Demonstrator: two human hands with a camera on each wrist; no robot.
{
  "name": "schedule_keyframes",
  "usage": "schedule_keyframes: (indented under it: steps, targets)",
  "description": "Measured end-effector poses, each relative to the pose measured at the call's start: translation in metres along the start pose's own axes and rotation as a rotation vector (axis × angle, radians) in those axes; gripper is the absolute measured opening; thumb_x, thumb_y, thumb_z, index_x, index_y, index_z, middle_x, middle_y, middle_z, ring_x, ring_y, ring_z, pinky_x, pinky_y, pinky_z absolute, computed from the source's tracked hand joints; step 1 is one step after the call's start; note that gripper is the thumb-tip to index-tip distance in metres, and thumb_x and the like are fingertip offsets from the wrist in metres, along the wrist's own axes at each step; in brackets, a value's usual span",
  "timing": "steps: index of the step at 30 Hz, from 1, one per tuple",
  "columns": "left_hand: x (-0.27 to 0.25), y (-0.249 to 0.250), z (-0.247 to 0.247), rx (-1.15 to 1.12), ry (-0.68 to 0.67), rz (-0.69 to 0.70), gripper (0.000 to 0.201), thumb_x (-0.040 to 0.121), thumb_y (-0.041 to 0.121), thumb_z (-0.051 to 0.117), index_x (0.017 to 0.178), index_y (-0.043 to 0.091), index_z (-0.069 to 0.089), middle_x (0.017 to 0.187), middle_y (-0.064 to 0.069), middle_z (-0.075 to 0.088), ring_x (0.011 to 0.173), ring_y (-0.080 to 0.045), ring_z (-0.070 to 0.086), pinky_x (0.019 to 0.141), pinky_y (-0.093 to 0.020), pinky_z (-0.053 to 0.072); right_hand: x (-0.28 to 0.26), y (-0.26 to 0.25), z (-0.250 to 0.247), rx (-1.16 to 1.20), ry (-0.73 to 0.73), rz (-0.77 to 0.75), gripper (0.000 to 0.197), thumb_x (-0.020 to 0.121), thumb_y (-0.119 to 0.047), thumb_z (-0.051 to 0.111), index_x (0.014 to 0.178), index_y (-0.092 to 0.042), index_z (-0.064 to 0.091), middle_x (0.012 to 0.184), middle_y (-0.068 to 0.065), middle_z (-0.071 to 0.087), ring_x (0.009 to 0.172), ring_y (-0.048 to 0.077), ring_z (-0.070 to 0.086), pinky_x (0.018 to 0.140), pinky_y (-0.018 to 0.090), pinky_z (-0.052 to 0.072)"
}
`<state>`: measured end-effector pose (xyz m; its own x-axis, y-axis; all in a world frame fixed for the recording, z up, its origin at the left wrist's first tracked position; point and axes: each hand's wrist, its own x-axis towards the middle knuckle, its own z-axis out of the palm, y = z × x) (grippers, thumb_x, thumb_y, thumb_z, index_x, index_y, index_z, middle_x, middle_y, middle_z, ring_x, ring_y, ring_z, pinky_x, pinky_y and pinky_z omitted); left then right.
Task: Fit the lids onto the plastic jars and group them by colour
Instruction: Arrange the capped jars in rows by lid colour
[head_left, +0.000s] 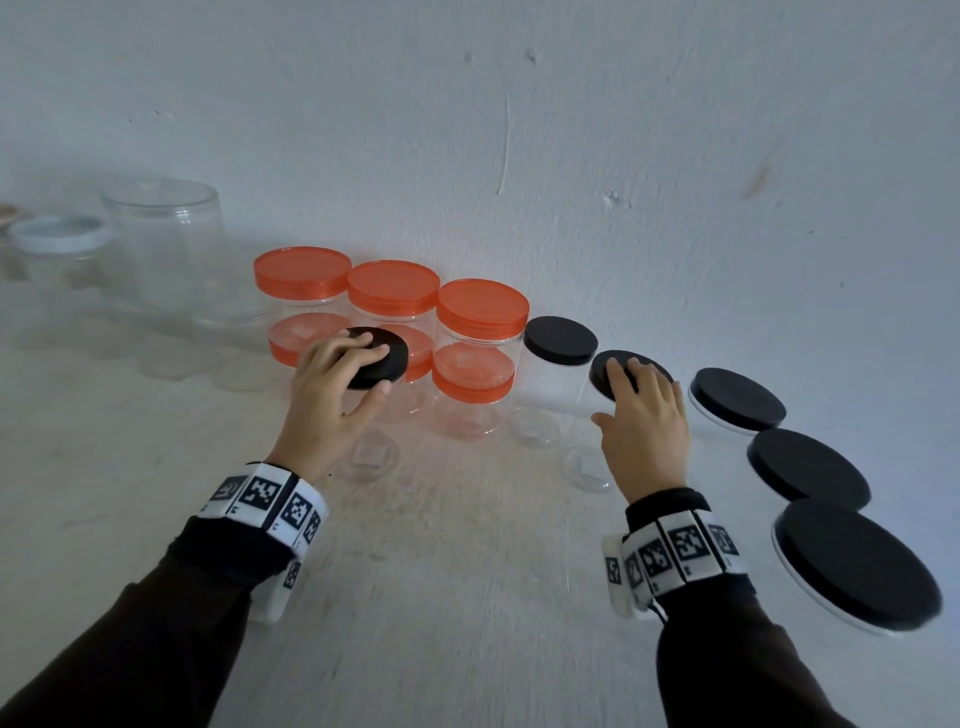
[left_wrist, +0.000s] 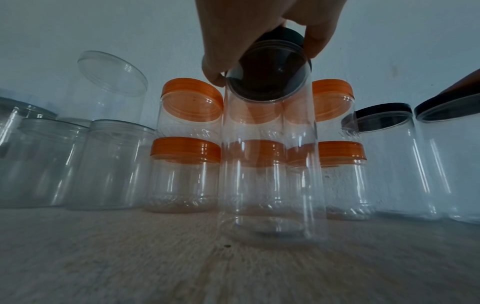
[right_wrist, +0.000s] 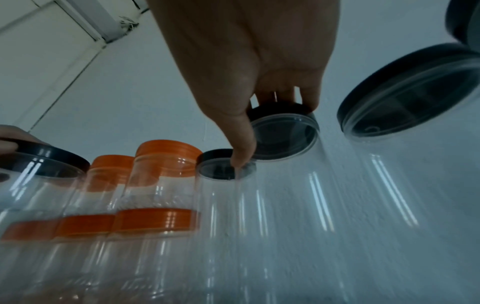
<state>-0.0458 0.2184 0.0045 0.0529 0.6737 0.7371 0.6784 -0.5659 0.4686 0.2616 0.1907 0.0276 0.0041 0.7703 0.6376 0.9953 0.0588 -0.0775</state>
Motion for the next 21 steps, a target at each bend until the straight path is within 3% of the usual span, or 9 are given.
schedule_keyframes:
  steps: [10,13,18,21]
  targets:
    - [0.000,-0.001,0.001,-0.002,0.010,0.007,0.047,0.084,0.041,0.048,0.115,0.009,0.062,0.121,-0.005,0.054,0.123,-0.021,0.036,0.104,-0.032,0.025,0.018,0.009,0.016,0.007,0.000,0.038,0.062,0.060,0.002,0.082,0.116,0.006,0.057,0.114,0.028,0.059,0.111,0.045,0.054,0.099,0.055,0.036]
    - [0.000,0.000,0.001,-0.003,0.018,0.007,0.047,0.084,0.040,0.048,0.115,0.009,0.062,0.121,-0.005,0.054,0.122,-0.014,0.034,0.104,-0.031,0.025,0.023,0.011,0.019,0.003,-0.018,0.045,0.061,0.061,0.002,0.081,0.117,0.006,0.057,0.114,0.028,0.059,0.112,0.045,0.053,0.100,0.055,0.036]
    - [0.000,-0.001,0.002,0.006,0.027,0.020,0.046,0.084,0.039,0.049,0.115,0.008,0.063,0.120,-0.006,0.055,0.121,-0.010,0.032,0.105,-0.018,0.020,0.029,0.015,0.022,0.035,-0.041,0.064,0.059,0.067,0.002,0.077,0.121,0.005,0.055,0.120,0.028,0.057,0.116,0.045,0.050,0.103,0.055,0.036]
    - [0.000,-0.001,0.002,0.006,0.024,0.013,0.046,0.083,0.040,0.049,0.115,0.008,0.062,0.120,-0.006,0.055,0.122,-0.012,0.032,0.104,-0.026,0.023,0.032,0.017,0.022,0.062,-0.040,0.066,0.057,0.068,0.002,0.076,0.121,0.005,0.055,0.120,0.028,0.057,0.117,0.045,0.051,0.103,0.055,0.035]
